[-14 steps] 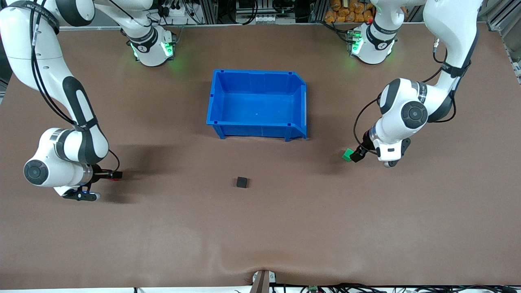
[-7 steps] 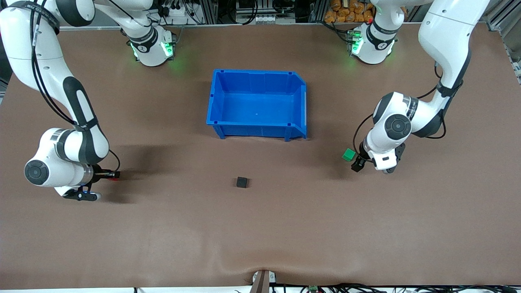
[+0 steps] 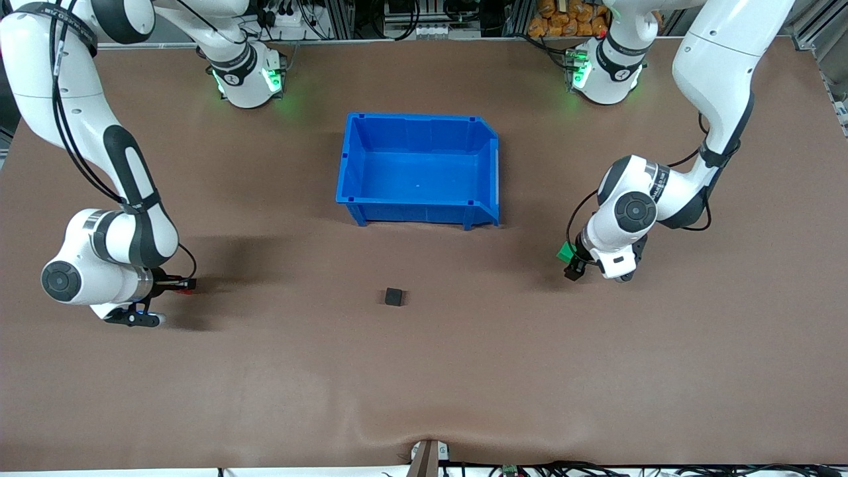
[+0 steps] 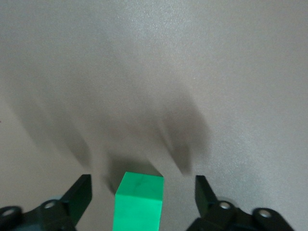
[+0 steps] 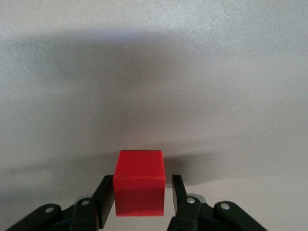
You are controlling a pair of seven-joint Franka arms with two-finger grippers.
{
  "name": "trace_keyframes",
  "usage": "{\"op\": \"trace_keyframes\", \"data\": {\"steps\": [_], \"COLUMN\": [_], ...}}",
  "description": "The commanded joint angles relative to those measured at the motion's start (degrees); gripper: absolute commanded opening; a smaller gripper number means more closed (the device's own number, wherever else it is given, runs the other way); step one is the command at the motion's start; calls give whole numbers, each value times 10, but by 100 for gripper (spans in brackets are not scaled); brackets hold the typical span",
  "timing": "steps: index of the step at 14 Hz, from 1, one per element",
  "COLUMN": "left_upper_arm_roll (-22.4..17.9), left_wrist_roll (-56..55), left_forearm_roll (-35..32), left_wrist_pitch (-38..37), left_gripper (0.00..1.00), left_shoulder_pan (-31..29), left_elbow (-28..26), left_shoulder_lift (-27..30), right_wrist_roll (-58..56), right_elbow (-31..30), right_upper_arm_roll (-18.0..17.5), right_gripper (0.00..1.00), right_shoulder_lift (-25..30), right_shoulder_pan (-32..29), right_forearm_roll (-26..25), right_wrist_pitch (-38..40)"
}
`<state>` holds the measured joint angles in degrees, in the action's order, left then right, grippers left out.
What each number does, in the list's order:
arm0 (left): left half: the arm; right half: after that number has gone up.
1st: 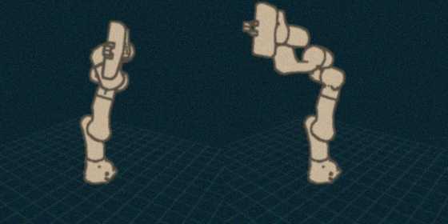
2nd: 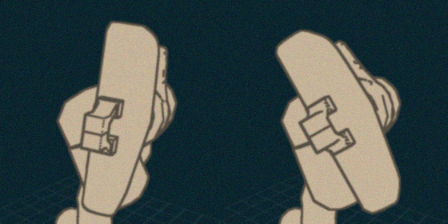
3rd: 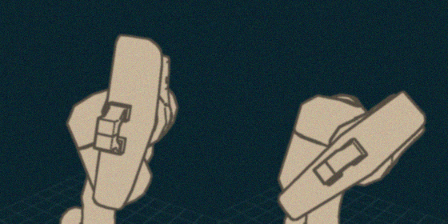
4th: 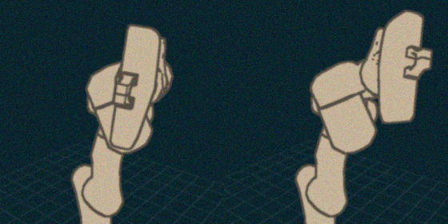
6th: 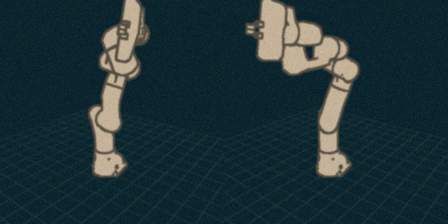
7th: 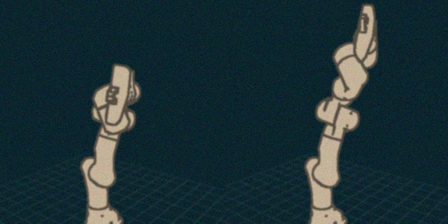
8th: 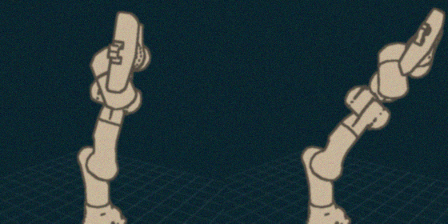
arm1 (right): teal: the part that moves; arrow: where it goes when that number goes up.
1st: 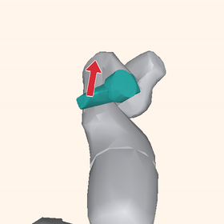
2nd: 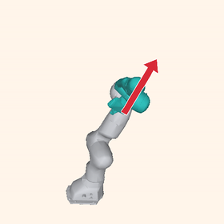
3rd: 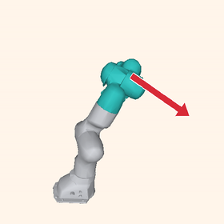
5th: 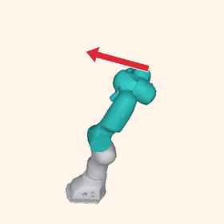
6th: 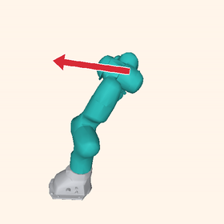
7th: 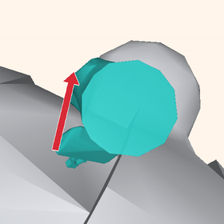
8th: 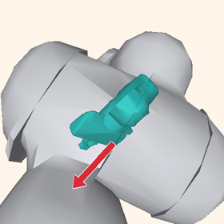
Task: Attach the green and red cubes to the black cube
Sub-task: 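Close the right gripper on the red cube while the left gripper grasps green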
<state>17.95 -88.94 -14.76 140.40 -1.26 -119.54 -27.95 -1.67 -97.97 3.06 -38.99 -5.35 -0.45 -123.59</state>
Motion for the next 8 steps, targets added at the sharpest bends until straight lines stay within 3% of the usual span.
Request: {"op": "trace_keyframes", "data": {"steps": [1, 3, 5, 6, 8], "left_upper_arm_roll": [2, 5, 8, 11, 12], "left_wrist_roll": [-19, -21, -21, -21, -21], "left_forearm_roll": [-17, -14, -13, -13, -13], "left_wrist_pitch": [4, 4, 4, 4, 4], "left_gripper": [84, 79, 75, 74, 61], "left_shoulder_pan": [-1, -1, -1, -1, -1], "left_elbow": [1, 1, 0, -1, 0], "left_shoulder_lift": [-1, 0, 0, 0, -1], "right_wrist_roll": [10, 9, 4, -6, -38], "right_elbow": [8, 8, 9, 9, 9], "right_upper_arm_roll": [-4, -4, -5, -5, -5], "right_gripper": [57, 45, 4, 0, 0], "right_shoulder_lift": [-4, -3, -3, -2, -2], "right_shoulder_pan": [-3, -4, -4, -2, -4], "right_forearm_roll": [-11, -10, -10, -10, -10], "right_wrist_pitch": [7, 9, 27, 29, 30]}}
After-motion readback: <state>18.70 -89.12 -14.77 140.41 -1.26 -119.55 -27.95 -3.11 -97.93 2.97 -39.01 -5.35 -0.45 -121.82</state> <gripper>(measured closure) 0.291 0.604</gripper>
